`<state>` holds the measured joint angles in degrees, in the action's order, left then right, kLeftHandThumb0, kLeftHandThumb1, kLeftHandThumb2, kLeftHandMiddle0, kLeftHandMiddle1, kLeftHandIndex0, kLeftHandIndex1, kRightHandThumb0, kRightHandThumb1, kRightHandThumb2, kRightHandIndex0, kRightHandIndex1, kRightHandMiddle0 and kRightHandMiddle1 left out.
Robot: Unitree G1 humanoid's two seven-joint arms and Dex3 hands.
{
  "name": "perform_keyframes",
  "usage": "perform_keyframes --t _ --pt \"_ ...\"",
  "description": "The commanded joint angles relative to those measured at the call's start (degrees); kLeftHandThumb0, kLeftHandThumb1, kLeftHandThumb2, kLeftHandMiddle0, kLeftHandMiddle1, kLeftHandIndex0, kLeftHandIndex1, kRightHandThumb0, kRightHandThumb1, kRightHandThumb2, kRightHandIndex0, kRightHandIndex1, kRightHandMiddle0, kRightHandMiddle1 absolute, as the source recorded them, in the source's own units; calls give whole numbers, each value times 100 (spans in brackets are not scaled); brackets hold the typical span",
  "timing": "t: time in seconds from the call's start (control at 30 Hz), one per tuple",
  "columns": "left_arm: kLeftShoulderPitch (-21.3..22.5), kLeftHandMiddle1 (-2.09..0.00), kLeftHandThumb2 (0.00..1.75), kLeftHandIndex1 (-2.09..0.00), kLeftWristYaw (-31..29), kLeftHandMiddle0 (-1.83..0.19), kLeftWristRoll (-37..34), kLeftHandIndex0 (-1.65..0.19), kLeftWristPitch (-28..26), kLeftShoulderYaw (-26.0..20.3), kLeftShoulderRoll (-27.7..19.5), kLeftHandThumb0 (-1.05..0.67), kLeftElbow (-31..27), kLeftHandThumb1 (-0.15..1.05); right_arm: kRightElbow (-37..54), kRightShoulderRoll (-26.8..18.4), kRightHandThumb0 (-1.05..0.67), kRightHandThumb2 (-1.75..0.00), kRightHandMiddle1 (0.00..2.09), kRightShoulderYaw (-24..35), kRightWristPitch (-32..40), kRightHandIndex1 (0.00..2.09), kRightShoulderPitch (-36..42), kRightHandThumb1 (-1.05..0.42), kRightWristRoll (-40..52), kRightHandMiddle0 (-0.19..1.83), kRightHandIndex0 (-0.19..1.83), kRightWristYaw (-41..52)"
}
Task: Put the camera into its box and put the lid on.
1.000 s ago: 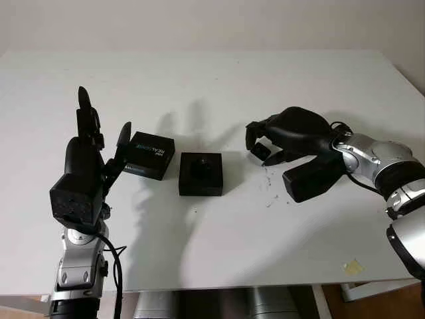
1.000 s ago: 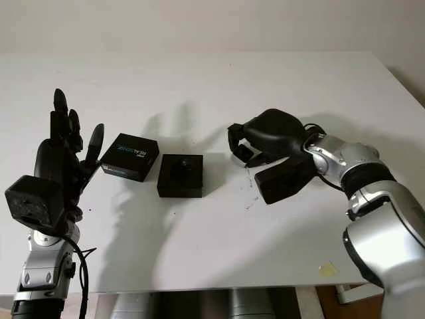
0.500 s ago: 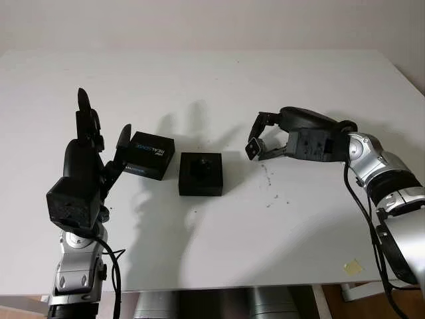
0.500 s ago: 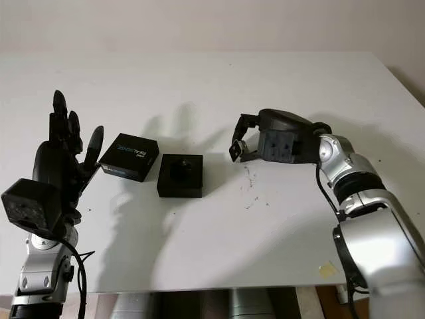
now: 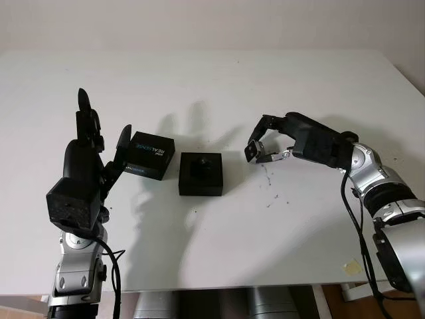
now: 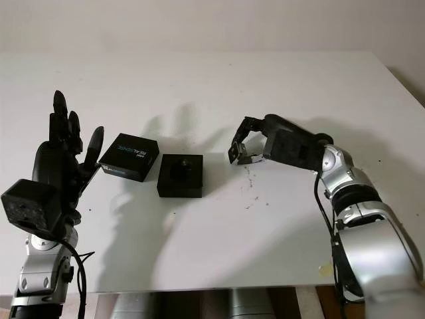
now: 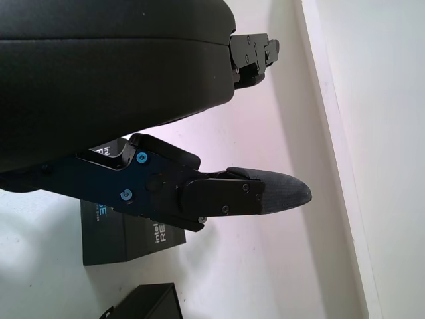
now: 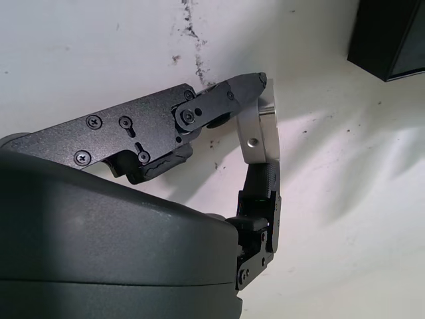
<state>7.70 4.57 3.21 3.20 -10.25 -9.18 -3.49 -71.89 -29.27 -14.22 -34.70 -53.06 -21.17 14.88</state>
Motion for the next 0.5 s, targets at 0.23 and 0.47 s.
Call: perform_keyframes --t 0.23,0.47 --pt "-58 -1 37 0 -42 5 -24 11 1 -58 -60 -57 -124 105 269 255 -46 -6 146 773 -394 5 279 -98 891 32 24 92" --pt "-50 0 37 0 -77 7 -31 11 -24 -63 -79 -57 -144 105 645 626 -50 -5 142 1296 -526 4 560 -98 1625 35 22 357"
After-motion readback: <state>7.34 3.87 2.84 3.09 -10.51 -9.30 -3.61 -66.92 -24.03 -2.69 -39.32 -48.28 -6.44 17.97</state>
